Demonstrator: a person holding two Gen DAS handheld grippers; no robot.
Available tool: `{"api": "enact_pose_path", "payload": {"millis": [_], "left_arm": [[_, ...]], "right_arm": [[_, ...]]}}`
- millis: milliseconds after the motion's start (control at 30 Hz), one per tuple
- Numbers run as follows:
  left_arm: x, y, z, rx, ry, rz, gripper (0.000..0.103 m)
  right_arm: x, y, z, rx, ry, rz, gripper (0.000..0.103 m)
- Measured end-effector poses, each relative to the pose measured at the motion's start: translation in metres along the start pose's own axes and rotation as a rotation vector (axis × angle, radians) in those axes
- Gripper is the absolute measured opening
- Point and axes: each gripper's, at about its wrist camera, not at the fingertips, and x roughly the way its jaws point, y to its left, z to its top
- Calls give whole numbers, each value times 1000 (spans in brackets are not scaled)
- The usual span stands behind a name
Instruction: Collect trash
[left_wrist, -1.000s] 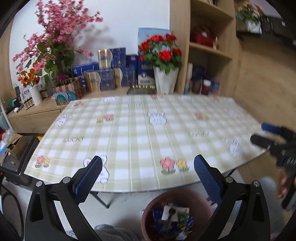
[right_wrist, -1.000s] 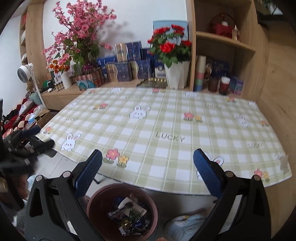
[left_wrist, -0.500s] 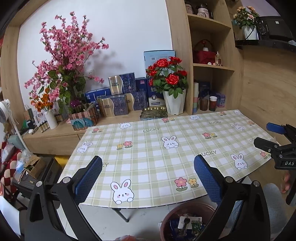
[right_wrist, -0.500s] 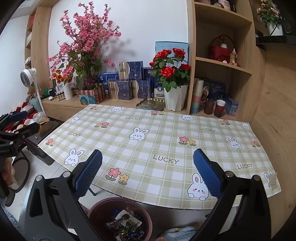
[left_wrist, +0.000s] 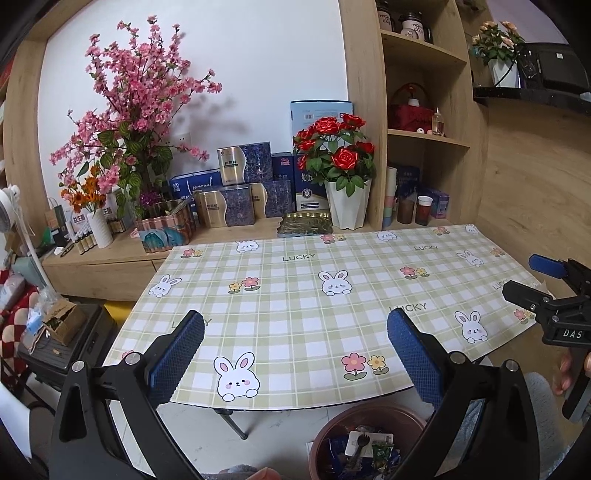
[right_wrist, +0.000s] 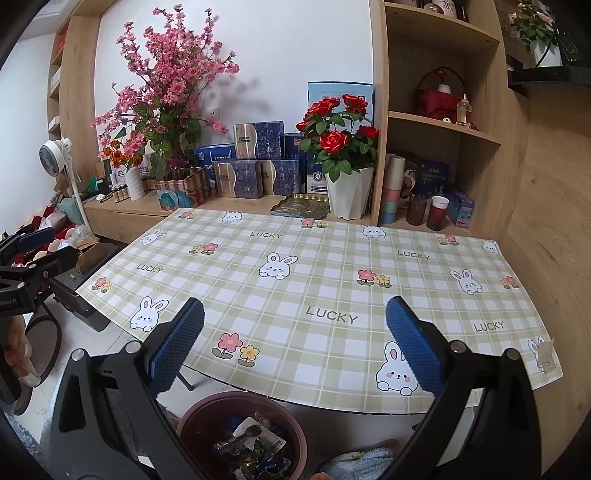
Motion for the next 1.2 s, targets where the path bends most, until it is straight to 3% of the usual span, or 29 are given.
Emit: {"api": "enact_pose_path", "payload": {"millis": [1200], "left_arm": [[8, 0, -6, 1, 31, 15, 97]], "right_arm": [[4, 4, -10, -2, 21, 4, 97]]}}
